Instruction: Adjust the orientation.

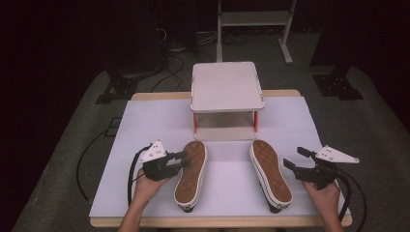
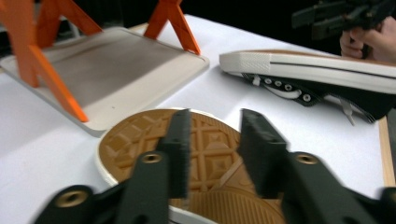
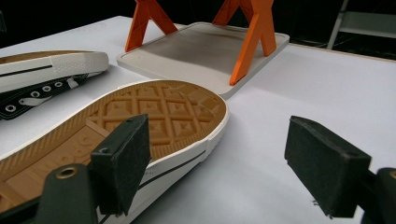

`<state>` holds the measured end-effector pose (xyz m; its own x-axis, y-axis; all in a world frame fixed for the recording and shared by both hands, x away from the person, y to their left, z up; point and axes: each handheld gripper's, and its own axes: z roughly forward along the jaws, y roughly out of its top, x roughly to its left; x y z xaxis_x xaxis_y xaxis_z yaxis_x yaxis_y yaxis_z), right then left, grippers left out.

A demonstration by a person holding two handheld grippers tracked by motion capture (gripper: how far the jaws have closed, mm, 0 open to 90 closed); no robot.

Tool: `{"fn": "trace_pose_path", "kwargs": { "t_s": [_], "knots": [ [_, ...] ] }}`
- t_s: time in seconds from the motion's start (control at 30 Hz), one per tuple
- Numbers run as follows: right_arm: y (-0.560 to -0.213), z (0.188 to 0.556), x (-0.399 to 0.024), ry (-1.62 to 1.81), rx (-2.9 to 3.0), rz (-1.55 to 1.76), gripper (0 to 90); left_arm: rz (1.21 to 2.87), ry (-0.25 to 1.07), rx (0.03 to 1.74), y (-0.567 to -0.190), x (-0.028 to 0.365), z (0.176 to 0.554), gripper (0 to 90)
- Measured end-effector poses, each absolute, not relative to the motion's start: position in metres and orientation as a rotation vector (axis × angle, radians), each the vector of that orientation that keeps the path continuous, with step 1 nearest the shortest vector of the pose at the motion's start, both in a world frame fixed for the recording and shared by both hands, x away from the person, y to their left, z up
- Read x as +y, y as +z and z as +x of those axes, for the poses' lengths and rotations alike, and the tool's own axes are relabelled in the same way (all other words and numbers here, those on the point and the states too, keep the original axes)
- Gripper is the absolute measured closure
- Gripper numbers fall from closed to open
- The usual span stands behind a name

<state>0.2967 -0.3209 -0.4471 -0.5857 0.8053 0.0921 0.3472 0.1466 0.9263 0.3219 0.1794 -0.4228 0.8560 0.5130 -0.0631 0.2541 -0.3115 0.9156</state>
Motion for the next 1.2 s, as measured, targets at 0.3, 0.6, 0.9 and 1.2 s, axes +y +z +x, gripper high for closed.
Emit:
{"fn": "trace_pose_path", "kwargs": {
  "t_s": [0.3, 0.6, 0.9, 1.2],
  "knots": [
    [-0.447, 0.295, -0.322, 1.422, 1.997, 1.093, 22.0, 2.014, 0.241, 0.578, -0.434, 0.171, 0.327, 78.4],
    [-0.447, 0.294, -0.322, 1.411, 2.0, 1.093, 22.0, 1.993, 0.215, 0.594, -0.435, 0.185, 0.328, 79.1],
    [-0.447, 0.299, -0.315, 1.406, 2.028, 1.079, 22.0, 1.962, 0.224, 0.647, -0.44, 0.217, 0.325, 77.5],
    [-0.449, 0.302, -0.306, 1.373, 2.058, 1.059, 22.0, 1.953, 0.241, 0.68, -0.443, 0.231, 0.322, 75.4]
  ]
}}
